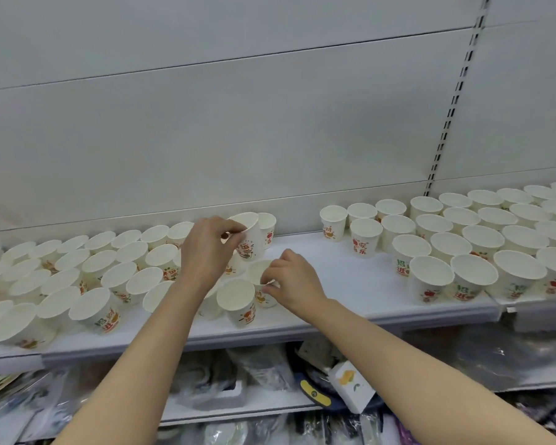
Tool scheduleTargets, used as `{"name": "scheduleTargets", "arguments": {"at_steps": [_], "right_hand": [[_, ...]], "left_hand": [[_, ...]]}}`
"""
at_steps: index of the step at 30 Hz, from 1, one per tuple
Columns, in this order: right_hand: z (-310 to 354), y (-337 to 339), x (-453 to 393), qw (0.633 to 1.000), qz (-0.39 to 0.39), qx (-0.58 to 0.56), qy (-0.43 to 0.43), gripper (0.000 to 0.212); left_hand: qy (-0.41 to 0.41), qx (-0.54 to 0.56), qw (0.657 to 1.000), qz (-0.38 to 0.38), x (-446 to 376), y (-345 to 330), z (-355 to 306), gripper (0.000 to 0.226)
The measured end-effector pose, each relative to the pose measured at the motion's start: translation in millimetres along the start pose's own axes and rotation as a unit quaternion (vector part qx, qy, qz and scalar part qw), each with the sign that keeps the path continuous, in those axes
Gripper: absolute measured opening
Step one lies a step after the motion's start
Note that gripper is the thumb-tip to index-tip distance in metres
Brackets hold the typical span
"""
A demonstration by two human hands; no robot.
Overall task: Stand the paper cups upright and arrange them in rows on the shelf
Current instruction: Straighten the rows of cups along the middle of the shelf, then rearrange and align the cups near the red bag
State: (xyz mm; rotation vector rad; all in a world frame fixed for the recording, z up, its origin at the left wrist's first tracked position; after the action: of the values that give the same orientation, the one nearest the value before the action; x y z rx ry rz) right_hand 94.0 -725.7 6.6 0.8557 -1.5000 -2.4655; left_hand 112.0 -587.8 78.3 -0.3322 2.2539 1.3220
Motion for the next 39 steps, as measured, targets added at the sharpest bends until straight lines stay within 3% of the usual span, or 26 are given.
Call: {"name": "scheduleTargets", "arguments": {"at_steps": [4,8,16,21,31,34,39], "right_hand": [[-7.2,9.2,10.0,0.999,-0.041,0.022,-0.02,0.011],[-58.7,45.7,39.1,0.991,-0.092,0.023,-0.094,0.007],[-146.9,99.5,73.8,0.975,-0.032,0.119,-0.187,0.013],[-158.3,107.1,71.2,0.97,-0.005,0.173,-0.17,0.013],[-153.5,103.9,73.3,0.984,-0.03,0.147,-0.099,0.028],[-157.8,100.9,71.4,0.985,-0.049,0.136,-0.092,0.024],[-168.9,106.6,69.8,0.987,-0.068,0.11,-0.098,0.013]], "left_hand": [[-0.015,0.033,0.999,0.005,4.0,-10.4,-9.2,0.007],[-0.025,0.06,0.998,0.026,8.5,-30.0,-27.5,0.008],[-0.08,0.015,0.991,0.11,12.9,-104.9,-95.1,0.012],[-0.09,-0.007,0.986,0.14,13.5,-137.2,-115.1,0.014],[-0.138,-0.006,0.971,0.196,17.1,-148.5,-101.9,0.035],[-0.164,-0.055,0.969,0.179,12.1,-149.5,-102.3,0.024],[-0.141,-0.082,0.972,0.172,-7.1,-161.9,-111.8,0.007]]}}
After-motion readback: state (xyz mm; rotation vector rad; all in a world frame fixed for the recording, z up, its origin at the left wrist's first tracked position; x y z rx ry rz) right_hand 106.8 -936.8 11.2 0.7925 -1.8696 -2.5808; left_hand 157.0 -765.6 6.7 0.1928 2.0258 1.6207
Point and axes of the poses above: each hand's wrist, its own x-axis away from the middle knuckle, its own y-axis out of the back of the hand, z = x × y, the point moved 9 cm from there along -x, towards the middle knuckle, and after that the axes turned 4 degrees about -y, right-handed, at the moved point
